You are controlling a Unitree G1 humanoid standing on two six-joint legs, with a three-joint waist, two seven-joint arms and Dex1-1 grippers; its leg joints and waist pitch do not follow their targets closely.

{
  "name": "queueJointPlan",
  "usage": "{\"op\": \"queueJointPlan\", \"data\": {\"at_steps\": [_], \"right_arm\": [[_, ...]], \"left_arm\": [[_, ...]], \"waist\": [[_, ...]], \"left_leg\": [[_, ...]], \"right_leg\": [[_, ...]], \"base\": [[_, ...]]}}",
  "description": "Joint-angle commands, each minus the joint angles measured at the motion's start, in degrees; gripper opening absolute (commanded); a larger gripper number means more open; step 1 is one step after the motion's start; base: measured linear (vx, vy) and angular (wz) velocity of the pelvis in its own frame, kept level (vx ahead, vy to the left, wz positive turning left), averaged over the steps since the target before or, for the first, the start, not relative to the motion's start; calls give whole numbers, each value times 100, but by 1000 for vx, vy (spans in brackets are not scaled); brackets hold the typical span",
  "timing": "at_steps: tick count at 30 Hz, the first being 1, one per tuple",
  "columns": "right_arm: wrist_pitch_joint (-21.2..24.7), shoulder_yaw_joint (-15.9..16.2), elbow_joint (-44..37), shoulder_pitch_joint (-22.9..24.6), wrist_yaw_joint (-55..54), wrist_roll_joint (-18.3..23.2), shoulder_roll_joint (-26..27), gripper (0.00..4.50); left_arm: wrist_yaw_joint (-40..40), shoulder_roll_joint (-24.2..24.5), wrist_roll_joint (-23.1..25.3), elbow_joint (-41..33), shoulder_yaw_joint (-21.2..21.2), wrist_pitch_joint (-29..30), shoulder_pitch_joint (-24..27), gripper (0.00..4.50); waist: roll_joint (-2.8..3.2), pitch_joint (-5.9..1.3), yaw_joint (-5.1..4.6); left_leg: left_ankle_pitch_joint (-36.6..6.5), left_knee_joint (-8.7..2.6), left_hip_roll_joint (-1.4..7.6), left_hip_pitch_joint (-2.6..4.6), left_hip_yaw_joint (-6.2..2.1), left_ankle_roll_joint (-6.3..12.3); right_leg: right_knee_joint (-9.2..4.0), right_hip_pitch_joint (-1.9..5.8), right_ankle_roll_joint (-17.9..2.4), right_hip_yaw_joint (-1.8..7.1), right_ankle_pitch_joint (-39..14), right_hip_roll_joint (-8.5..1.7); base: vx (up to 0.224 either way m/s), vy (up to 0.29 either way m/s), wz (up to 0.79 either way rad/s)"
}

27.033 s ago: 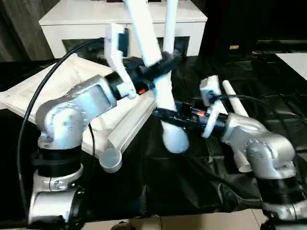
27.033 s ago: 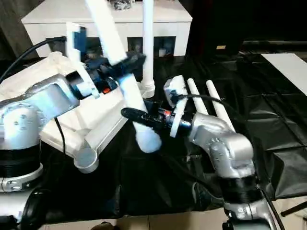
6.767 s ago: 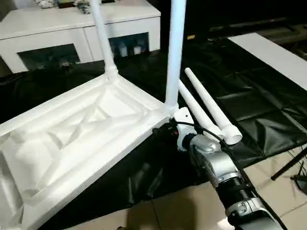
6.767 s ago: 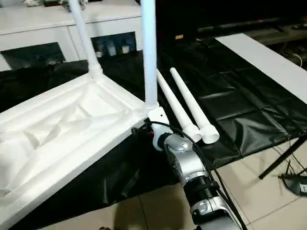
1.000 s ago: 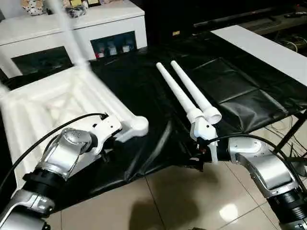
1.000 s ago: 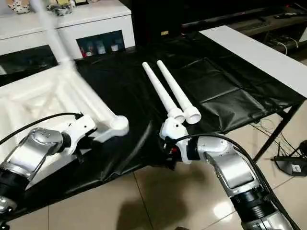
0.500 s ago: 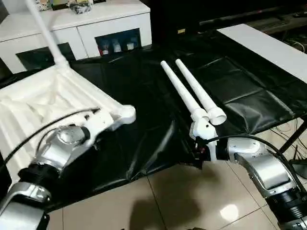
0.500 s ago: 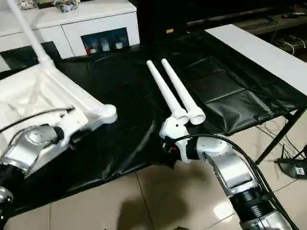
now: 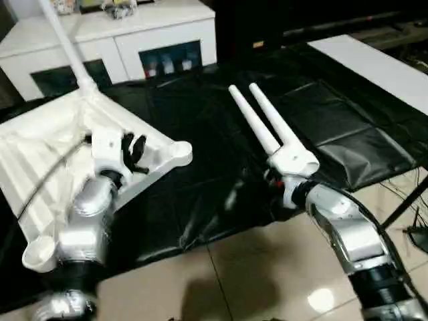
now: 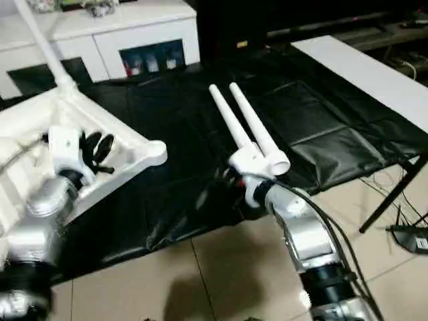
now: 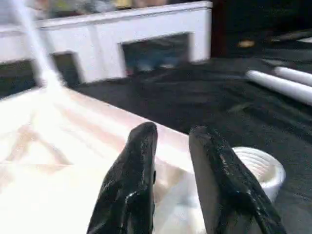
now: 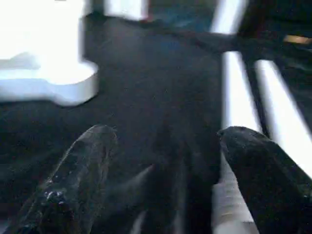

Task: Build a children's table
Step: Rotate table base

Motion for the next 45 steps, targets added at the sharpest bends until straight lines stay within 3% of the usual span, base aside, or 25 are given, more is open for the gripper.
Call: {"op": "queueJointPlan", "data": {"at_steps": [1,5,7,8,11,12,13,14,15,17,20,22,24,26,28,30,31,33,35,37,38,39,43,44,45], "right_arm": [[96,-146,-47,24,-284,39,59,384],[55,-190,67,-49,-574,-46,222,384],[51,-204,84,-69,-593,-54,242,384],[42,-219,128,-115,-604,-55,246,384],[-4,-292,260,-231,-864,-123,323,384],[56,-346,281,-232,-873,-27,382,384],[76,-284,243,-210,-810,-22,379,384],[88,-224,207,-188,-753,-25,369,384],[88,-190,188,-178,-729,-37,360,384],[209,-271,33,-58,-689,216,524,384],[266,-231,-57,39,-702,246,609,384],[292,-140,-138,132,-643,249,644,384],[335,-25,-168,153,-595,174,612,384],[369,20,-201,159,-567,163,606,384],[361,-10,-233,157,-570,212,631,384],[359,44,-165,109,-467,199,590,384],[344,63,-142,97,-428,203,583,384],[309,134,-124,43,-313,212,566,384],[306,169,-111,2,-250,235,564,384],[289,239,-80,-60,-109,305,579,384],[280,256,-73,-68,-70,318,584,384],[271,267,-68,-74,-48,323,587,384],[254,293,-40,-129,43,382,639,384],[251,298,-48,-129,53,385,635,384],[263,302,-38,-145,38,375,645,384]], "left_arm": [[248,-42,198,-329,118,130,50,134],[515,-198,231,-707,83,487,167,134],[532,-204,215,-738,48,534,194,134],[541,-235,189,-748,3,548,235,134],[708,-398,274,-992,-177,848,411,134],[529,-523,49,-1200,-144,784,508,164],[432,-554,-94,-1315,-129,972,546,169],[359,-580,-204,-1415,-122,1169,578,169],[339,-588,-236,-1456,-123,1291,589,169],[419,-630,-170,-1552,-99,1069,648,190],[424,-604,-160,-1561,-99,1122,660,214],[447,-570,-149,-1555,-103,1102,694,226],[480,-579,-192,-1603,-67,1153,727,249],[506,-591,-203,-1658,-29,1202,757,258],[505,-611,-186,-1744,-6,1234,806,265],[534,-618,-173,-1782,2,1245,846,288],[544,-614,-163,-1790,3,1242,862,295],[607,-627,-178,-1828,34,1243,903,300],[635,-625,-171,-1853,45,1248,924,321],[659,-620,-162,-1950,70,1288,1000,338],[662,-621,-168,-1979,78,1292,1025,347],[666,-629,-178,-2000,88,1297,1044,347],[694,-635,-143,-2152,113,1362,1189,380],[703,-635,-131,-2172,110,1369,1203,385],[688,-619,-123,-2178,97,1377,1206,392]], "waist": [[205,-432,-147],[-131,-316,-74],[-507,-379,59],[-488,-239,96],[-202,-384,137],[27,-516,149],[165,-538,146],[-108,-584,-37],[-323,-476,114],[-632,-508,375],[-431,-424,467],[-311,-227,356],[-289,-81,168],[-120,-84,-56],[108,27,45],[-321,-110,42],[-500,-141,47],[-531,-186,414],[-398,-213,450],[-114,-345,427],[5,-449,70],[-87,-540,-16],[-323,-373,-10],[-543,-307,12],[-831,-228,183]], "left_leg": [[-1316,-870,690,265,-824,1370],[-1630,-737,-61,-174,-897,1072],[-1142,1215,-752,-99,130,582],[-1318,1439,-530,-324,414,882],[-1355,546,-148,-169,439,1249],[-820,-116,804,367,-322,1803],[-529,-334,1774,665,-651,2021],[1480,69,1730,1069,-559,2422],[2590,682,530,772,120,2077],[254,697,-340,-113,237,1429],[-419,152,-300,13,198,371],[-1857,-197,-220,271,241,5],[-2895,-267,-224,578,238,-30],[-4049,-393,-106,889,156,174],[-5655,-1324,431,197,41,310],[-4908,-774,237,791,160,576],[-3717,-341,-221,608,344,497],[-681,606,-342,-97,174,1072],[-238,342,-279,-127,128,1094],[-131,-374,-24,434,17,1066],[-780,-588,412,1100,-675,1932],[-1081,-513,630,1313,-882,2736],[-631,-607,257,917,-393,3002],[-1267,-589,-109,704,-16,2486],[-1877,-98,-629,429,303,1794]], "right_leg": [[272,146,-1215,-3,-856,-68],[89,408,-1983,217,-1776,-207],[-927,261,-2097,-114,-3577,-653],[-806,300,-1549,-156,-3771,-698],[-830,850,168,-340,-2863,-1048],[-476,506,1181,-483,-1397,-494],[282,117,1200,-125,-1240,-541],[1032,-773,567,602,-688,-884],[426,-923,-46,1075,796,-959],[99,144,771,1416,2649,-904],[78,221,1231,960,1253,-464],[-312,179,996,823,-3337,-272],[-637,48,635,598,-5301,-192],[-769,156,405,78,-4598,-42],[814,915,80,45,-1911,-65],[275,698,216,647,-3226,-355],[-454,816,119,842,-4311,-513],[-825,1218,-375,1397,-5235,-968],[-754,1252,-871,1207,-3888,-684],[-498,979,-567,586,-2537,-127],[386,315,-194,344,-1968,121],[789,17,268,408,-1572,-40],[807,-294,568,423,-341,-115],[169,0,201,582,84,-245],[-496,480,126,1096,-2284,-564]], "base": [[10,-111,51],[15,-207,61],[-46,-274,60],[-35,-278,50],[-16,-248,55],[-14,-236,65],[-14,-236,65],[36,-241,36],[15,-98,31],[-51,5,32],[-114,-55,8],[-105,-87,-8],[-97,3,-6],[-95,42,-11],[-121,29,-20],[-11,-32,-12],[52,-59,-10],[62,-38,7],[66,-20,21],[112,18,22],[147,36,0],[162,6,-15],[144,-5,-6],[122,-48,-4],[119,-106,3]]}}
